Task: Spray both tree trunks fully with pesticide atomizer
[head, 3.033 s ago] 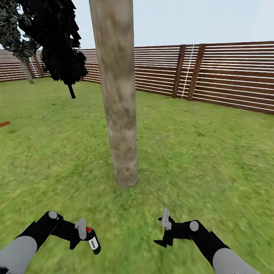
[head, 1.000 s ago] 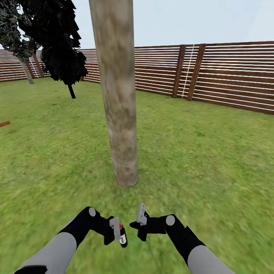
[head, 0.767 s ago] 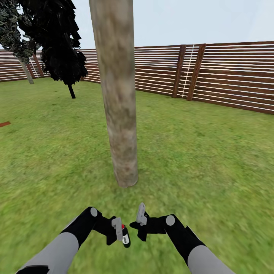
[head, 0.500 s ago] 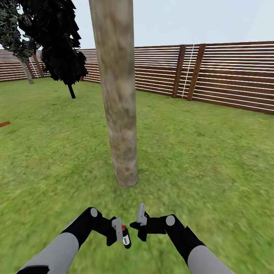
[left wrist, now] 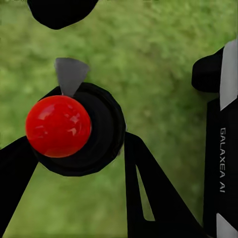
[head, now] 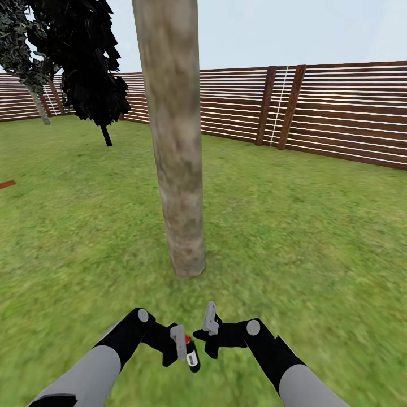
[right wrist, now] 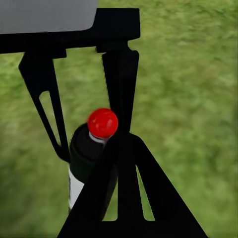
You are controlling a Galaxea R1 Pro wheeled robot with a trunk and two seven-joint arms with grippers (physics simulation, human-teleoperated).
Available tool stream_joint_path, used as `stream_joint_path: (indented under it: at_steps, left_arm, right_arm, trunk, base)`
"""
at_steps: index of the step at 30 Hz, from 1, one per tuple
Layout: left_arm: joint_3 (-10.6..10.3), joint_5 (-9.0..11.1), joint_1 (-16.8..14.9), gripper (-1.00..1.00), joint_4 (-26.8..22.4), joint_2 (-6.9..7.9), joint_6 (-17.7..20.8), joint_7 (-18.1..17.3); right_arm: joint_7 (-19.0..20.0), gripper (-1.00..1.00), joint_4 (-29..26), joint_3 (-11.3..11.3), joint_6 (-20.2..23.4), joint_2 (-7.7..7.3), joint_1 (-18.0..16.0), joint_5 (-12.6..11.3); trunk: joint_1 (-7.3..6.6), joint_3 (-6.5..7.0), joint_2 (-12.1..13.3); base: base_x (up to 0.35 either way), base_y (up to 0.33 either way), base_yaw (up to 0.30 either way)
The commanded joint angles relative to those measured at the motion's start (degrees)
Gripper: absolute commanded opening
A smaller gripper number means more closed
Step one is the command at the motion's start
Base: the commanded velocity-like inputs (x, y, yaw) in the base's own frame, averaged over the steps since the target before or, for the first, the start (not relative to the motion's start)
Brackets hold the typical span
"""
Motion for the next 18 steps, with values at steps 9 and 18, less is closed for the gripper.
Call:
stream_joint_path:
  at_steps: [9, 18]
  left_arm:
    - [0.2, 2.3, 0.0, -1.00, -0.3, -0.27, -0.9, -0.2]
    - [0.3, 2.4, 0.0, -1.00, 0.0, 0.11, -0.9, -0.2]
  right_arm:
    - [0.0, -1.00, -0.1, -0.1, -0.3, 0.01, 0.0, 0.6]
    - [0.0, -1.00, -0.1, -0.1, -0.3, 0.01, 0.0, 0.6]
  trunk:
    - [-0.01, -0.05, 0.0]
    - [-0.01, -0.05, 0.0]
  base:
    - [0.000, 0.000, 0.000]
    - [0.000, 0.000, 0.000]
